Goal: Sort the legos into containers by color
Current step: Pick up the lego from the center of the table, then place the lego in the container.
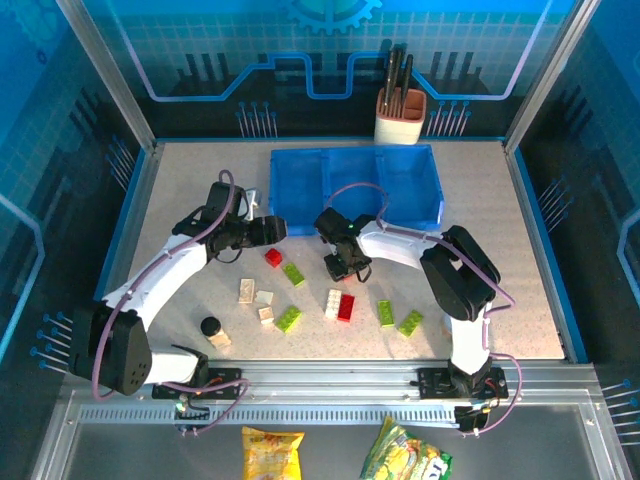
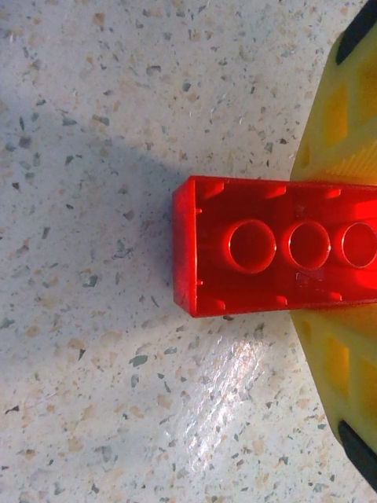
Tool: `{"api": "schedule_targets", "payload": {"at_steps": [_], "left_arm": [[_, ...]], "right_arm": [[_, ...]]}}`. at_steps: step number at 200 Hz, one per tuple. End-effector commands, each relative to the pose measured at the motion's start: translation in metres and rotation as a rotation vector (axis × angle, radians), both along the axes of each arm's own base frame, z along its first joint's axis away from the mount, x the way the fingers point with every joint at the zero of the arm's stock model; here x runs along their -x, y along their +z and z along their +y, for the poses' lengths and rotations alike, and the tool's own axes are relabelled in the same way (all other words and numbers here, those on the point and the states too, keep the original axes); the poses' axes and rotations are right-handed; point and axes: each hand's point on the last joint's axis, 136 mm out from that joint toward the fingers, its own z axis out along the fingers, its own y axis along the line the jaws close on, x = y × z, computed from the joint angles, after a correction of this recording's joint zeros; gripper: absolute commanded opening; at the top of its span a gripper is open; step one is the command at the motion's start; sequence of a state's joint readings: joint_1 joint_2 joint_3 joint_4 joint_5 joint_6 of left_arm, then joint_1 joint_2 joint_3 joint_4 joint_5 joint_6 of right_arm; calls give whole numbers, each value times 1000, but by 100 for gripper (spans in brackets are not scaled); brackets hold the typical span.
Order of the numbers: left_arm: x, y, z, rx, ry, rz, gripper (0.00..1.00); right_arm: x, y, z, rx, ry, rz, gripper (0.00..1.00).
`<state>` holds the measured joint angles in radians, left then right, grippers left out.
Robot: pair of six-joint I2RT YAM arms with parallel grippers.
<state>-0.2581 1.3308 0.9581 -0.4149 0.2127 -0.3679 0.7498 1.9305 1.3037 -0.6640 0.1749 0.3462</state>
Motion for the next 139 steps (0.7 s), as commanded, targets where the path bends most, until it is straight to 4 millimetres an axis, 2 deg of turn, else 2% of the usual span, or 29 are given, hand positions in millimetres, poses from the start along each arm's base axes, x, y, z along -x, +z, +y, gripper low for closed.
{"api": "schedule_targets", "payload": {"at_steps": [1, 70, 103, 139], "left_arm": [[3, -1, 8, -10, 38, 11, 75], [-3, -11, 10, -30, 56, 27, 76], [-4, -17, 12, -51, 61, 44, 76], [-1, -21, 15, -65, 71, 60, 78]], "right_arm": [[1, 1, -2, -4, -5, 9, 37], [-1, 28, -16, -45, -39, -30, 31], [-1, 41, -33, -58, -67, -34, 30], [-6, 55, -60, -61, -107, -37, 30]]}}
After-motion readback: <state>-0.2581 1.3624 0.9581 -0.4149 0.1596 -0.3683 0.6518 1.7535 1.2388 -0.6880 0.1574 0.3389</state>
